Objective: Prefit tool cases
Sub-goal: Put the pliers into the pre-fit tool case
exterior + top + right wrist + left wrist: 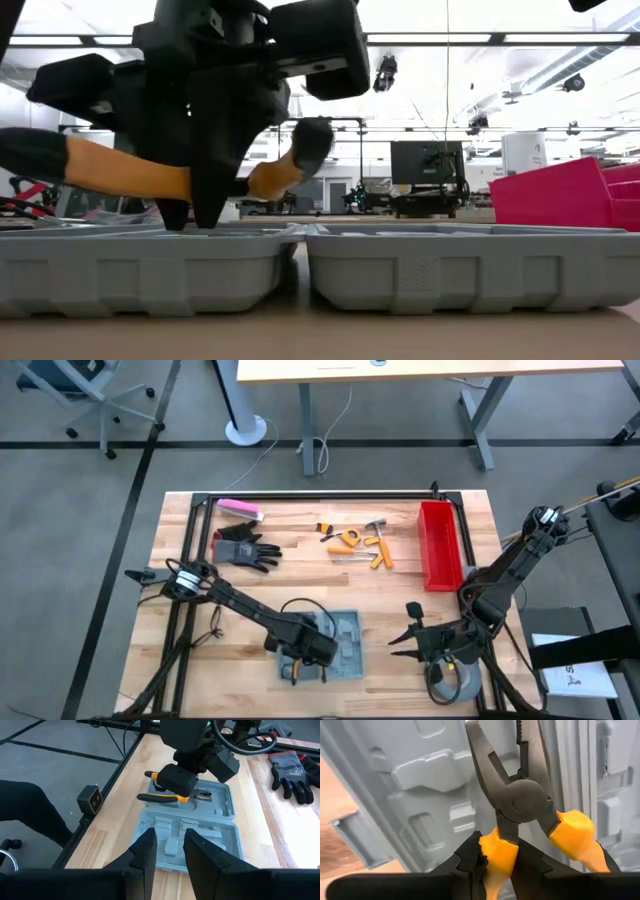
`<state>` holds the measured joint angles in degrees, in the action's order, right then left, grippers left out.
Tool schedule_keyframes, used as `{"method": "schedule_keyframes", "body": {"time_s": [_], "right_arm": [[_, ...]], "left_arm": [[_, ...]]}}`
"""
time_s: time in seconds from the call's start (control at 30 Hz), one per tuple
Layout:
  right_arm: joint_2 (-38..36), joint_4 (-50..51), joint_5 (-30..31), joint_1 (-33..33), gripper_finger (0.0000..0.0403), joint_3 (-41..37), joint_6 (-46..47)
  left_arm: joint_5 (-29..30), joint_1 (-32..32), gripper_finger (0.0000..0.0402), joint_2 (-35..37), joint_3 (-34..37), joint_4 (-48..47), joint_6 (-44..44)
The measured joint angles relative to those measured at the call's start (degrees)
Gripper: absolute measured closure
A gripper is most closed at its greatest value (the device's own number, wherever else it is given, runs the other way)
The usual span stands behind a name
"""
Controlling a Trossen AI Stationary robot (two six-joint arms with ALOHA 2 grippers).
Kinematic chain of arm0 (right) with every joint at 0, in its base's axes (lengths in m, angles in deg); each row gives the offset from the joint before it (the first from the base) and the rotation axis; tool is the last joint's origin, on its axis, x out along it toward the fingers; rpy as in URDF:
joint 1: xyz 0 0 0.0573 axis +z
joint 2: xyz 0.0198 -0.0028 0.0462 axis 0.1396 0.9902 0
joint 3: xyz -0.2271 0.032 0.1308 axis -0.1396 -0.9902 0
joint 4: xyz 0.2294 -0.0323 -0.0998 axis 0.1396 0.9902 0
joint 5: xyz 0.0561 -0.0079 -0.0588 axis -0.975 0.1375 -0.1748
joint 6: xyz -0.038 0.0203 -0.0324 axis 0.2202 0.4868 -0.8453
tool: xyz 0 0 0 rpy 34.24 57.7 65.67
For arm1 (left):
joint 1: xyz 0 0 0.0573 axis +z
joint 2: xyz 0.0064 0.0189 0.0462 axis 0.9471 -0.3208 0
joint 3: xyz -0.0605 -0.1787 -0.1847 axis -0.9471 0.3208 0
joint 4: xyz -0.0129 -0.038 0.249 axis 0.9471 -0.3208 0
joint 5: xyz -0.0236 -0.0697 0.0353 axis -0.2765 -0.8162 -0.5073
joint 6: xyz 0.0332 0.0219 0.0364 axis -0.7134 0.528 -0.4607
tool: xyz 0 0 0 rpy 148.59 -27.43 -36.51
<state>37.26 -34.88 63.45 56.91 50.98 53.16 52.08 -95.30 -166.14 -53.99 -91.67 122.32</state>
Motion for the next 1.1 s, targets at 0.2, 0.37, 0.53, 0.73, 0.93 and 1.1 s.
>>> {"method": "schedule_keyframes", "body": {"time_s": [0.2,0.37,0.53,0.73,0.93,1.1], "right_arm": [[0.0,0.0,0.0,0.0,0.0325,0.0,0.0],[0.0,0.0,0.0,0.0,0.0332,0.0,0.0],[0.0,0.0,0.0,0.1,0.0326,0.0,0.0],[0.0,-0.2,-0.1,0.5,0.0319,0.0,0.0],[0.0,-0.2,0.0,0.6,0.0326,0.0,0.0],[0.0,-0.3,0.0,0.6,0.0334,0.0,0.0]], "left_arm": [[-0.5,0.0,0.0327,0.0,0.0,-1.8,-1.2],[0.3,0.1,0.0325,0.0,0.0,-1.9,-2.0],[2.3,0.1,0.0307,0.0,0.0,-1.9,-3.5],[4.1,0.2,0.0271,0.1,0.0,-2.2,-4.3],[4.1,0.3,0.0246,0.2,-0.4,-2.6,-4.9],[4.2,0.3,0.0242,0.3,-2.1,-2.5,-5.1]]}}
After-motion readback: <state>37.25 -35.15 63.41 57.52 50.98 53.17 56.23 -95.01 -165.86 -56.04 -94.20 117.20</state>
